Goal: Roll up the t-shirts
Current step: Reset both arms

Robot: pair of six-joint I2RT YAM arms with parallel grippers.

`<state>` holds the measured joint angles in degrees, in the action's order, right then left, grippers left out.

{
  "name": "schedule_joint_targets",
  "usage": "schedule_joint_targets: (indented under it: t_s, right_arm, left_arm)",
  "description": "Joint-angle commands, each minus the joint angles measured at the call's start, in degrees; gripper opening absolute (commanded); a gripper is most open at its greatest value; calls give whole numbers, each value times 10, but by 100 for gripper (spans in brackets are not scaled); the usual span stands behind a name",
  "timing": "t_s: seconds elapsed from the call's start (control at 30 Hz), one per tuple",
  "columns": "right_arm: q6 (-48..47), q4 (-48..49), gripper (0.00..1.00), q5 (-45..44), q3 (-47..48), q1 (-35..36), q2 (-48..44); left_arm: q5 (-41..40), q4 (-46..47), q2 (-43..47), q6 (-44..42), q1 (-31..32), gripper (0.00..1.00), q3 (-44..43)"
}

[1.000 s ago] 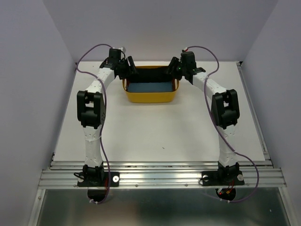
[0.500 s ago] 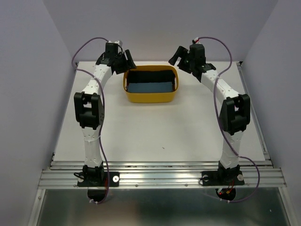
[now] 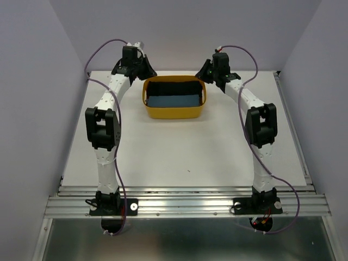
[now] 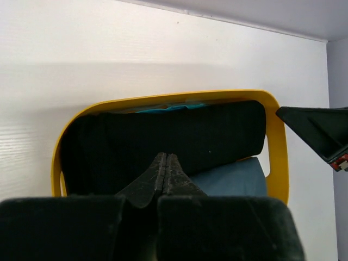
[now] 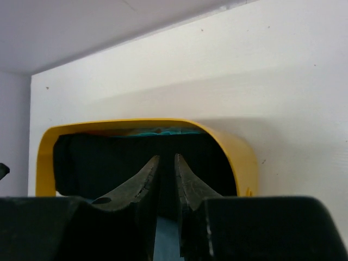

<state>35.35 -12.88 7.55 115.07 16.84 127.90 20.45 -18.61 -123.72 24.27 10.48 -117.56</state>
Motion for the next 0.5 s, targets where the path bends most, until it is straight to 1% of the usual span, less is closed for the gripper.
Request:
schedule_joint_targets:
  t_s: [0.0, 0.2, 0.37, 0.47]
  right_arm:
    - [-2, -23, 22, 8, 49, 5, 49]
    - [-17, -46, 23, -13, 62, 10, 78]
    - [-27, -47, 25, -22, 60, 10, 54]
    - [-30, -46, 28, -25, 62, 10, 29]
  left_arm:
    - [7, 18, -35, 2, 9, 0, 2]
    - [-15, -5, -71, -11, 16, 0, -4]
    - [-23, -25, -72, -18, 17, 0, -31]
    - [-23, -34, -62, -20, 17, 0, -54]
